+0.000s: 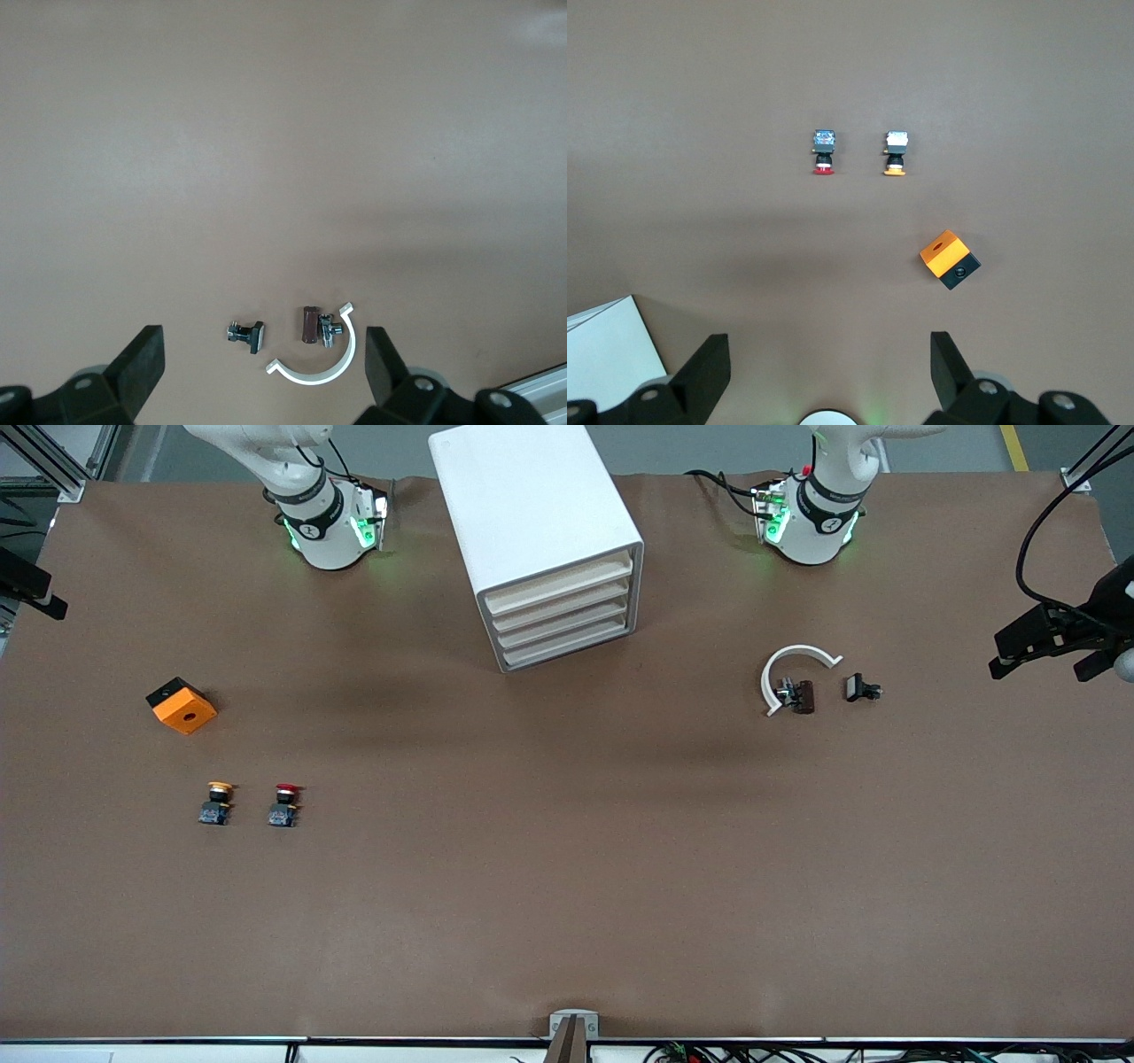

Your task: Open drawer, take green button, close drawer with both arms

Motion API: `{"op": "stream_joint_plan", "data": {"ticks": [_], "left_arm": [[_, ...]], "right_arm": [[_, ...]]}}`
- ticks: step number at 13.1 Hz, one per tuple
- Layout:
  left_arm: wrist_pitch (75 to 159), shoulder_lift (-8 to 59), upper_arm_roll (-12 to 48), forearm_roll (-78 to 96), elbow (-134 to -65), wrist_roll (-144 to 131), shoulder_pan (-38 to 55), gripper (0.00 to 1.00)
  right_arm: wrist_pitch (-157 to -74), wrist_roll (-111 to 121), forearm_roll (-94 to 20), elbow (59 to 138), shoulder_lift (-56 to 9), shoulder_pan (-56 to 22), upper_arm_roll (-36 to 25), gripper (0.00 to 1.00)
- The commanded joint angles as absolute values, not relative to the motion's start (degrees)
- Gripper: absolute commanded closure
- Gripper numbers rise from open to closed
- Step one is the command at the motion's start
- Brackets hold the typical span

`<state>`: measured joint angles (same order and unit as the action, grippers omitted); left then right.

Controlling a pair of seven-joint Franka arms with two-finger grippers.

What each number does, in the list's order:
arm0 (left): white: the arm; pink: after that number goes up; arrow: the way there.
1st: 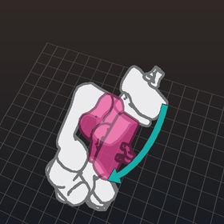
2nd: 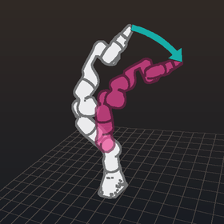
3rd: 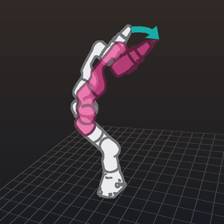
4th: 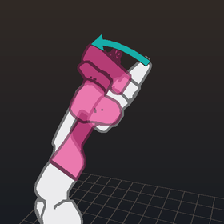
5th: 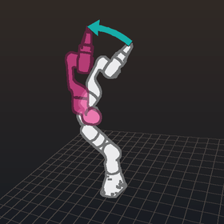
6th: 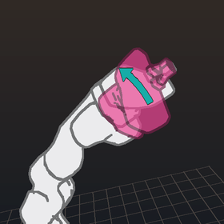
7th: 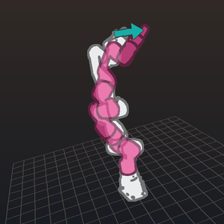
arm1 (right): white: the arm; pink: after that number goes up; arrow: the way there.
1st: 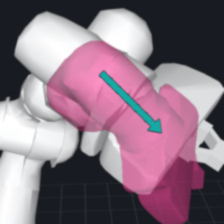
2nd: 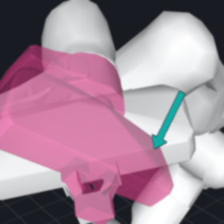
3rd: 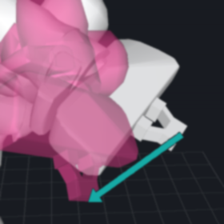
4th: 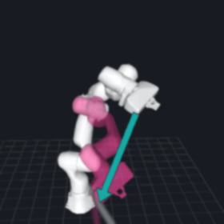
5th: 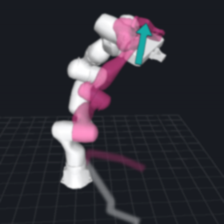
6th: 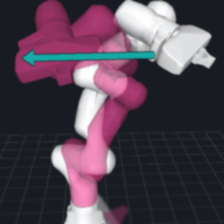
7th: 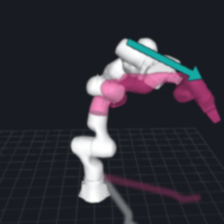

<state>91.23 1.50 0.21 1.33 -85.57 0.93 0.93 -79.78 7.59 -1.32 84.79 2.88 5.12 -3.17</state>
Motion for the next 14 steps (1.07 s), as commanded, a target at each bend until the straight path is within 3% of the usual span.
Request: {"op": "stream_joint_plan", "data": {"ticks": [1,9,14], "left_arm": [[90.09,1.67,0.61,0.62,-84.81,0.79,0.79,0.0],[88.15,2.19,0.27,0.53,-84.99,0.53,0.61,0.0],[88.59,9.65,0.61,1.05,-84.99,-10.01,1.32,0.0]], "right_arm": [[-79.89,7.91,-1.41,86.4,4.57,5.89,-2.81,0.0],[-79.89,7.91,-1.41,86.84,4.57,6.42,-2.81,0.0],[-80.42,7.3,-1.32,86.84,4.66,6.24,-2.73,0.0]]}}
